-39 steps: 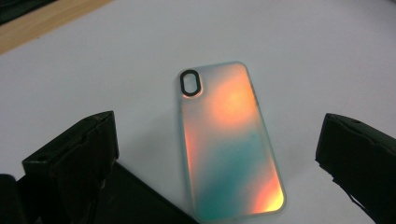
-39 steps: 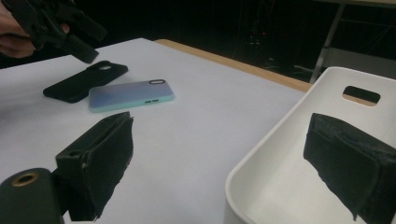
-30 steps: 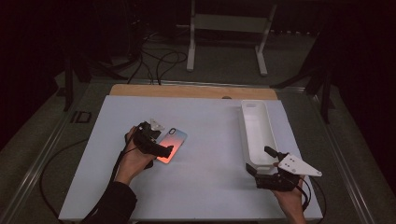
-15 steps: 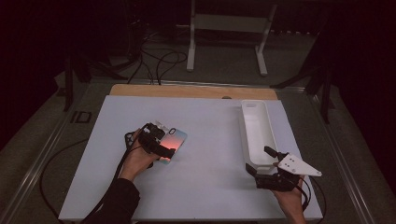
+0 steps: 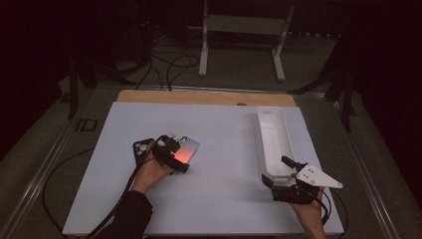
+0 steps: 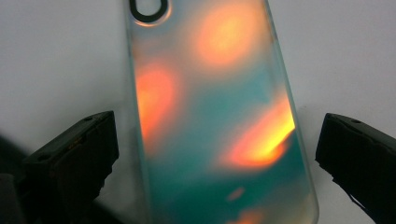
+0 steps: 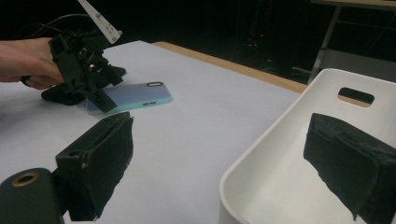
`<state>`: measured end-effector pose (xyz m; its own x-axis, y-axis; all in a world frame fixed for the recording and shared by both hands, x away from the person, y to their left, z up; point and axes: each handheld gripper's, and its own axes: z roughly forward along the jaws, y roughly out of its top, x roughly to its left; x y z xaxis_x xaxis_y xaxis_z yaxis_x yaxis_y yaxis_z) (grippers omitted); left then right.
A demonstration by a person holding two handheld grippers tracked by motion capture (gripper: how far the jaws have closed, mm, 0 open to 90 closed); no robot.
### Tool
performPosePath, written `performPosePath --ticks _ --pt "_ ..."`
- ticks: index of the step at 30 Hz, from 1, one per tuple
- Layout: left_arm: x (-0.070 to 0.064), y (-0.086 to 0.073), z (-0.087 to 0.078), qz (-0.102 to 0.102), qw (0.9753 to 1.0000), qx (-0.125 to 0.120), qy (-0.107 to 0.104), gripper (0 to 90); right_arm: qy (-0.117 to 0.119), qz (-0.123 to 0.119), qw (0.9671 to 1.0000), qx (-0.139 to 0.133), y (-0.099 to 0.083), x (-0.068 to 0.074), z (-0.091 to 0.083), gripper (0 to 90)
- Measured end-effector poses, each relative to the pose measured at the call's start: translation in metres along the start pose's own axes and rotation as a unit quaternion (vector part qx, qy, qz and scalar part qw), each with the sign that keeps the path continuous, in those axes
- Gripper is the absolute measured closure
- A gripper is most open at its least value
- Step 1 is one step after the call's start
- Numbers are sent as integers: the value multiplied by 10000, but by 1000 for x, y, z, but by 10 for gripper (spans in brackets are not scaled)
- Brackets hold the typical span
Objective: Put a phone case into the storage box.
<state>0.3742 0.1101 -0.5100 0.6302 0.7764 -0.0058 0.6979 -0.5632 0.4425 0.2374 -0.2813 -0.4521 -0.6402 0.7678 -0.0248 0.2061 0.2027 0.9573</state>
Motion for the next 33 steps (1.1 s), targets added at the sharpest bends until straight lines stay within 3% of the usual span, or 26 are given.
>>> performPosePath --ticks 3,15,23,33 --pt "0 0 3 3 9999 113 24 0 -2 -2 10000 3 0 0 0 84" --pt "1 0 3 -60 9998 164 -2 11 0 -13 10000 22 0 1 1 84" --pt "1 1 -1 -13 9998 186 -50 114 -4 -13 10000 23 0 1 1 84" --pt "0 3 -2 -24 9995 307 -24 159 10 -27 10000 32 1 1 1 84"
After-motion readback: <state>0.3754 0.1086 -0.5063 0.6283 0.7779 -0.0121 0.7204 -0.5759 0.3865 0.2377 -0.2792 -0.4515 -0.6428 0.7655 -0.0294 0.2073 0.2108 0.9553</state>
